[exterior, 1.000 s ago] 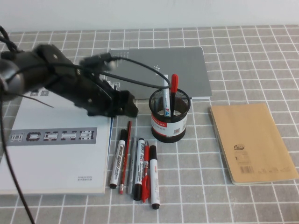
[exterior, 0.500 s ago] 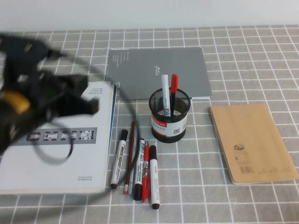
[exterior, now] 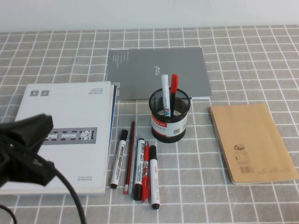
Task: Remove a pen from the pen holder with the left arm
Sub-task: 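Take a marker out of the pen holder and lay it on the table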
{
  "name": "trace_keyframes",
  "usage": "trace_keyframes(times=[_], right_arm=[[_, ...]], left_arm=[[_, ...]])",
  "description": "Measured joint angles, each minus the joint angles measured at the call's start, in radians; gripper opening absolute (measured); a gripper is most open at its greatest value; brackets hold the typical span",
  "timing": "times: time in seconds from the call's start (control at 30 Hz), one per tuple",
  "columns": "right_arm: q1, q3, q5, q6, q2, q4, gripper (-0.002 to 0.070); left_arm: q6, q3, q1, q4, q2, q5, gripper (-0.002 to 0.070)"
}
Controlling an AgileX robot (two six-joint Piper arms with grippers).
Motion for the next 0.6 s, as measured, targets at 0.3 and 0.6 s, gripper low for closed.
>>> trace_keyframes(times=[0.3,0.6], right_arm=[[0.000,0.000,0.000,0.000,0.000,0.000,-0.0013],[0.000,0.000,0.000,0.000,0.000,0.000,-0.0013]], left_arm=[[-0.004,0.008,0.000,0.016,-0.004,0.110,-0.0003],[-0.136,0.474,0.209,0.183,-0.439,-0.202,-0.0003]])
